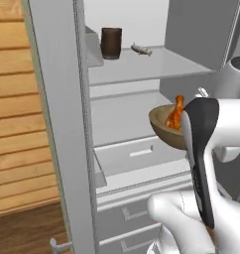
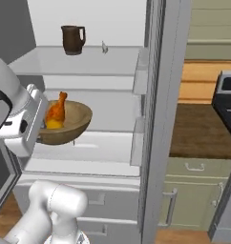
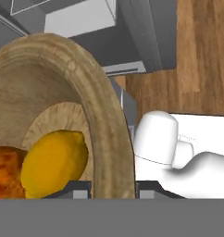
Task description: Pick the chicken drumstick and lemon from their plates and place them in the bowl. Then put the bowl in the fridge.
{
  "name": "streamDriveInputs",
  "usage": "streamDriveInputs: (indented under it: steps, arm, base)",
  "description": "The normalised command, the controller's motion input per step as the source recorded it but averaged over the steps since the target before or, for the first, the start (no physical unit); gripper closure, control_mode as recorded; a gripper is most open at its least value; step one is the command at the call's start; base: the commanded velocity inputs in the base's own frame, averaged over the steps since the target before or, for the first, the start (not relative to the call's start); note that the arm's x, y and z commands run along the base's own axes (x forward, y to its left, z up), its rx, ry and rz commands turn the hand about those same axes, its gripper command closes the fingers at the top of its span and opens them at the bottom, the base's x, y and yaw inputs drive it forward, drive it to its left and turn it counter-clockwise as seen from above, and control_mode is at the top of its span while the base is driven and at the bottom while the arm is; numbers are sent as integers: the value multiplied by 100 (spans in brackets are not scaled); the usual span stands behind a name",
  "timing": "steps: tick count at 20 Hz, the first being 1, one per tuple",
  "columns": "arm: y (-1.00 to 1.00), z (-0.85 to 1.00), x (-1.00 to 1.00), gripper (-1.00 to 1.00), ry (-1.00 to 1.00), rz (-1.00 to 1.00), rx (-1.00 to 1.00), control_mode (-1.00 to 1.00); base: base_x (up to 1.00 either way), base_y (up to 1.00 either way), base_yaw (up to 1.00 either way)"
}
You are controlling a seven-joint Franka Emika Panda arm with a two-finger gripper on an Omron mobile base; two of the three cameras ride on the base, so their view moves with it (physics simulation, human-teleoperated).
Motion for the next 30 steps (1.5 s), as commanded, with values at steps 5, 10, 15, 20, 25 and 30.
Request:
streamDriveInputs:
  steps: [5, 10, 15, 20, 25, 30]
  arm:
    - [0, 0, 0, 100, 0, 0, 0, 100]
    - [0, 0, 0, 100, 0, 0, 0, 100]
    - [0, 0, 0, 100, 0, 0, 0, 100]
    - [0, -33, 65, 100, 0, 0, 0, -100]
    - [-12, -89, 72, 100, -11, 4, 0, -100]
    - [-26, -54, 68, 100, -17, 3, 1, -100]
  base:
    - [16, 0, 32]
    - [16, 0, 17]
    - [26, 0, 4]
    - [11, 0, 0]
    - [0, 0, 0]
    - [0, 0, 0]
